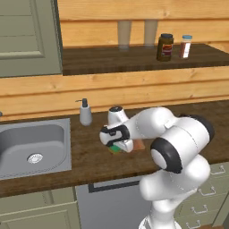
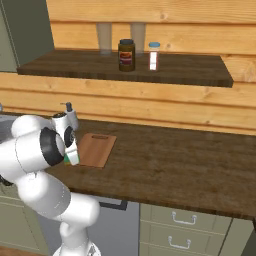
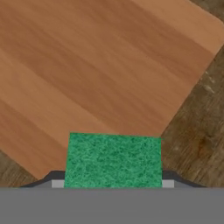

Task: Pick up the sponge from the counter and clean the cutting board by briefly scrubbing or pressing down on the cutting board. Once finished, release the sponge.

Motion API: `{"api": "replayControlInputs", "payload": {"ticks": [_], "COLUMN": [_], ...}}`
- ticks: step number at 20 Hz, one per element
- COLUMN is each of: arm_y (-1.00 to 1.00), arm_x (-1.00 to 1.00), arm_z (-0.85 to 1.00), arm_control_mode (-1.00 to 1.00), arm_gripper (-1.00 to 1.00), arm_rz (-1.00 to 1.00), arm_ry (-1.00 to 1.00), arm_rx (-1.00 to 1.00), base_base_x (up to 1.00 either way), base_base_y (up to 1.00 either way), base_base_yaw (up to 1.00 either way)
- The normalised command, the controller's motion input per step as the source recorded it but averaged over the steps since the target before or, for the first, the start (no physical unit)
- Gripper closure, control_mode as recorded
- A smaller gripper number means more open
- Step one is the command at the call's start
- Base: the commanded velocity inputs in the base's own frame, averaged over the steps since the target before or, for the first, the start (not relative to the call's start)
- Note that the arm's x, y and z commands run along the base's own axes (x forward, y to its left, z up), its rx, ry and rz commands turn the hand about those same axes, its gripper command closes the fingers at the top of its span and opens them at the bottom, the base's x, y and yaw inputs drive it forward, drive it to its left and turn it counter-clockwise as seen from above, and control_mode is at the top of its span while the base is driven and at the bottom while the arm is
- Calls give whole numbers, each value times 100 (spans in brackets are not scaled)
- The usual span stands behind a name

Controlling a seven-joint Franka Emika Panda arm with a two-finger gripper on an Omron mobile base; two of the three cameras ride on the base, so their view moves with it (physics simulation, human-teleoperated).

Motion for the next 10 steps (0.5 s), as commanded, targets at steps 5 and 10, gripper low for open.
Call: {"api": "replayControlInputs", "payload": {"ticks": [5, 10], "arm_y": [0, 0], "arm_x": [28, 30], "arm_z": [-33, -27], "arm_control_mode": [-100, -100], "arm_gripper": [100, 100], "arm_rz": [-7, -7], "arm_ry": [0, 0], "arm_rx": [0, 0], "base_base_x": [0, 0], "base_base_y": [0, 0], "base_base_yaw": [0, 0]}}
